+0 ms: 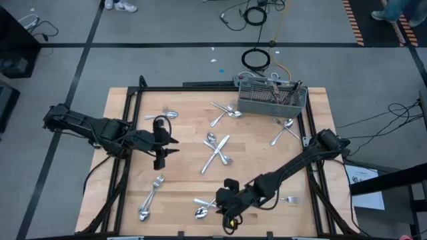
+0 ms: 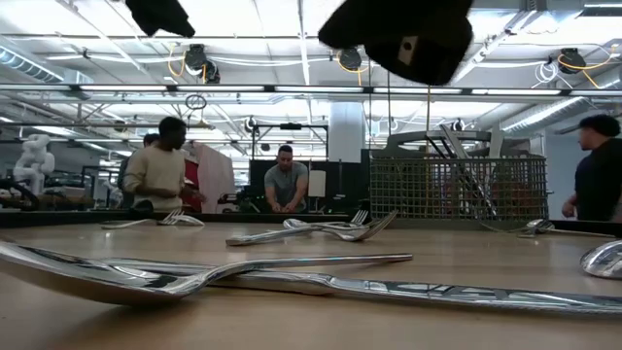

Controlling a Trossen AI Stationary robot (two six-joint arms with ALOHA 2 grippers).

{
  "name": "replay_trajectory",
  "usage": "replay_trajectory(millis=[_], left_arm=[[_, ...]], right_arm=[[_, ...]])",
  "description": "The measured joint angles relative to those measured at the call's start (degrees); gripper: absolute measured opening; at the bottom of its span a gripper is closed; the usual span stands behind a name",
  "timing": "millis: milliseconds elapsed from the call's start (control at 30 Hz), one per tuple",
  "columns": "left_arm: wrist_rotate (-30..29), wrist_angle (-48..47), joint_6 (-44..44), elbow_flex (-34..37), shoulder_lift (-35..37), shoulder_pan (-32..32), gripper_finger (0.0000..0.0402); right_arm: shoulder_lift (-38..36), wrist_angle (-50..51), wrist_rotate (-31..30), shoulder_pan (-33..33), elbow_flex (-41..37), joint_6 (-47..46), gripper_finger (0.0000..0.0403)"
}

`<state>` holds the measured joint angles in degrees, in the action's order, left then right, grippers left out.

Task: Sort silverware
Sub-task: Put the silver table knife into the gray utensil holder

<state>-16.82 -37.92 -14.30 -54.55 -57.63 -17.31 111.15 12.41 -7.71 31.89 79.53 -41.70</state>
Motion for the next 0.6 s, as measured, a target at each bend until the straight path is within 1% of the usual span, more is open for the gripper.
replay_trajectory(millis=[67, 167, 267, 333, 433, 533, 600], left_arm=[[1.96, 5.46, 0.95, 4.33, -0.05, -0.36, 0.0157], [6.24, 16.82, 0.64, 12.58, -0.09, -0.49, 0.0157], [9.26, 28.37, -2.5, 20.26, -0.15, -0.47, 0.0157], [10.05, 34.11, -3.33, 23.78, -0.13, -0.47, 0.0157], [10.27, 39.54, -2.55, 27.15, -0.98, -0.45, 0.0157], [10.68, 42.05, -0.24, 27.79, -3.46, -0.45, 0.0157], [12.5, 43.5, 0.61, 27.83, -5.81, -0.46, 0.0154]], right_arm=[[0.76, -0.25, -0.14, 0.88, 0.04, -4.05, 0.0111], [1.39, 0.16, -0.78, 2.38, 0.04, -8.24, 0.0111], [1.77, 2.09, -4.49, 3.87, 0.04, -11.19, 0.0111], [1.95, 3.79, -6.13, 4.55, 0.04, -12.9, 0.0111], [2.55, 5.15, -6.09, 5.0, 0.04, -13.38, 0.0111], [2.58, 6.65, -6.03, 5.08, 0.02, -13.41, 0.0111], [2.58, 6.84, -6.03, 4.99, 0.02, -13.28, 0.0111]])
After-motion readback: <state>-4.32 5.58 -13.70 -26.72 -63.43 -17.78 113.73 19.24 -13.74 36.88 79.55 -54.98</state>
